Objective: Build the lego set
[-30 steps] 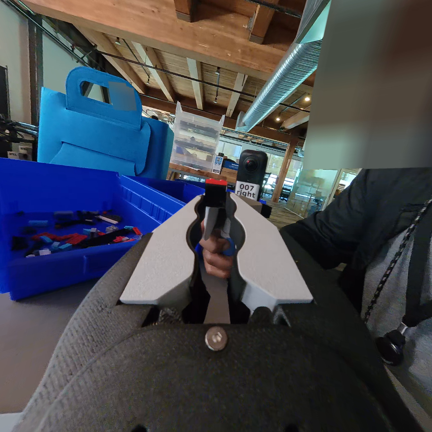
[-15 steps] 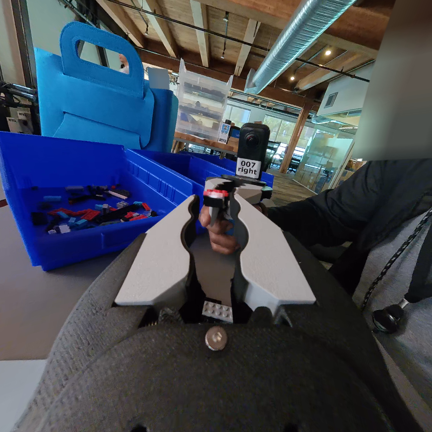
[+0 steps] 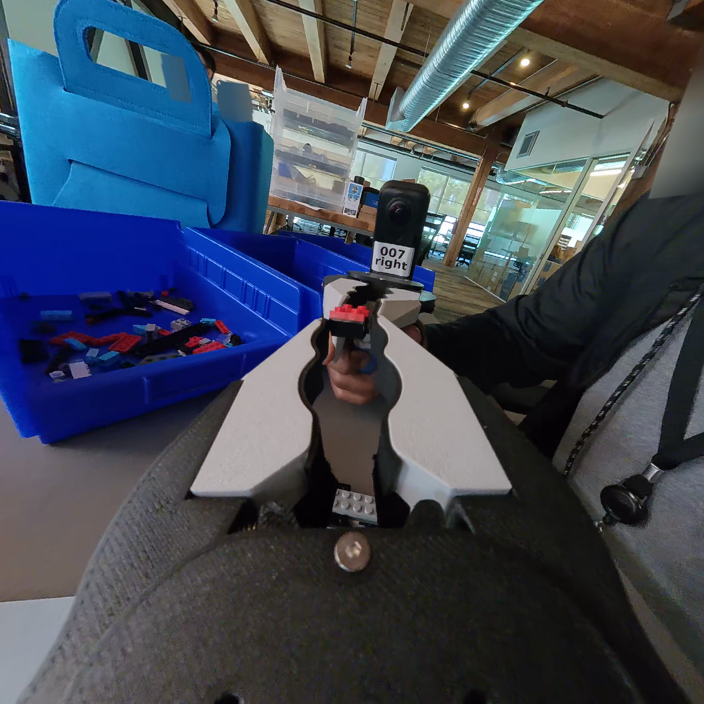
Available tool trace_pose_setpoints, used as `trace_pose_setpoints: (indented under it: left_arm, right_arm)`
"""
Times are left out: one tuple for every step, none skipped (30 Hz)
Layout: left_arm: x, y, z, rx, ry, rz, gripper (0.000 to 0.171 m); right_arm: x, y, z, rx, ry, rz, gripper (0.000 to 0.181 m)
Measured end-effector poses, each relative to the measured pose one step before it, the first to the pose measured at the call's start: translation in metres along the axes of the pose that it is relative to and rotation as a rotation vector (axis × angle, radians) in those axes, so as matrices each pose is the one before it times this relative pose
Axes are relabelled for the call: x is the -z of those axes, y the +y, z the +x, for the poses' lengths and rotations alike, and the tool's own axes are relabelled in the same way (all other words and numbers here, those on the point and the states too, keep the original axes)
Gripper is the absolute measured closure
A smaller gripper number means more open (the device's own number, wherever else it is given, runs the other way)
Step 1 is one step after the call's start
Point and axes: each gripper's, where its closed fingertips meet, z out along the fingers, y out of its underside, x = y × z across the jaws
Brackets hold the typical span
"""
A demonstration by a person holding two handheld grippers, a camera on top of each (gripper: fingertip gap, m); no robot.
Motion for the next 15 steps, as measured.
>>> trace_pose_setpoints:
  left_arm:
    - [0.00056, -0.00105, 0.00025, 0.0021, 0.0017, 0.00364, 0.149]
    - [0.00055, -0.00079, -0.00042, -0.0009, -0.0022, 0.00062, 0.149]
    - [0.00064, -0.00048, -0.0007, -0.0024, -0.0037, -0.00008, 0.149]
    - [0.00064, -0.00067, -0.0005, 0.0004, -0.0022, 0.00087, 0.149]
    - [0.00055, -0.00075, 0.0, 0.0044, 0.0009, 0.00181, 0.149]
    - [0.00049, -0.00084, 0.00015, 0.007, 0.0021, 0.00212, 0.149]
    - [0.00021, -0.00083, 0.00054, 0.0058, 0.0023, 0.00301, 0.149]
    - [0.00016, -0.00073, 0.00014, 0.0028, -0.0005, 0.00272, 0.149]
    - [-0.00001, -0.0003, 0.0003, -0.0004, -0.0016, -0.00123, 0.149]
    - [-0.00011, -0.00012, 0.00071, -0.0039, -0.0004, -0.00354, 0.148]
    - [-0.00008, -0.00026, 0.00116, -0.0052, 0.001, -0.00565, 0.148]
    - [-0.00002, -0.00014, 0.00063, -0.0059, -0.0016, -0.00668, 0.148]
    - [0.00013, -0.00023, 0.00043, -0.007, -0.0021, -0.00569, 0.148]
    - [0.00011, 0.00038, -0.00009, -0.0048, -0.0028, -0.00726, 0.148]
    - [0.00018, 0.00108, -0.00049, -0.0013, -0.0034, -0.01018, 0.148]
  right_arm:
    - [-0.00011, 0.0, -0.00013, -0.001, -0.0011, 0.0, 0.163]
    - [-0.00004, -0.00006, -0.00004, -0.0038, -0.0021, 0.0016, 0.164]
    - [-0.00002, 0.00008, 0.00016, -0.0043, -0.0019, 0.0011, 0.163]
    - [-0.00016, 0.00038, 0.00021, -0.0023, -0.0002, -0.0006, 0.164]
    - [-0.00025, 0.00058, 0.00024, 0.0003, 0.0009, -0.0018, 0.163]
    - [-0.00028, 0.00042, 0.0, 0.0012, 0.0002, -0.0012, 0.163]
    - [-0.00015, 0.00016, -0.00037, 0.0005, -0.0007, -0.0001, 0.163]
    - [-0.0002, -0.0001, -0.00047, -0.0004, -0.0008, 0.0003, 0.163]
    - [-0.00006, -0.0001, -0.00041, -0.0005, -0.001, -0.0006, 0.163]
    - [-0.00023, 0.00019, -0.00038, 0.0003, -0.0011, -0.0024, 0.163]
    - [-0.00002, 0.0002, -0.00011, 0.0017, -0.0006, -0.0026, 0.163]
    - [-0.0001, 0.00025, -0.00015, 0.0025, -0.0013, -0.0029, 0.163]
    - [-0.00018, 0.00067, -0.0001, 0.0034, -0.0015, -0.0044, 0.163]
    - [-0.00023, 0.00076, 0.00007, 0.0038, -0.0003, -0.005, 0.164]
    - [-0.00017, 0.00094, 0.00015, 0.0014, 0.0005, -0.0043, 0.164]
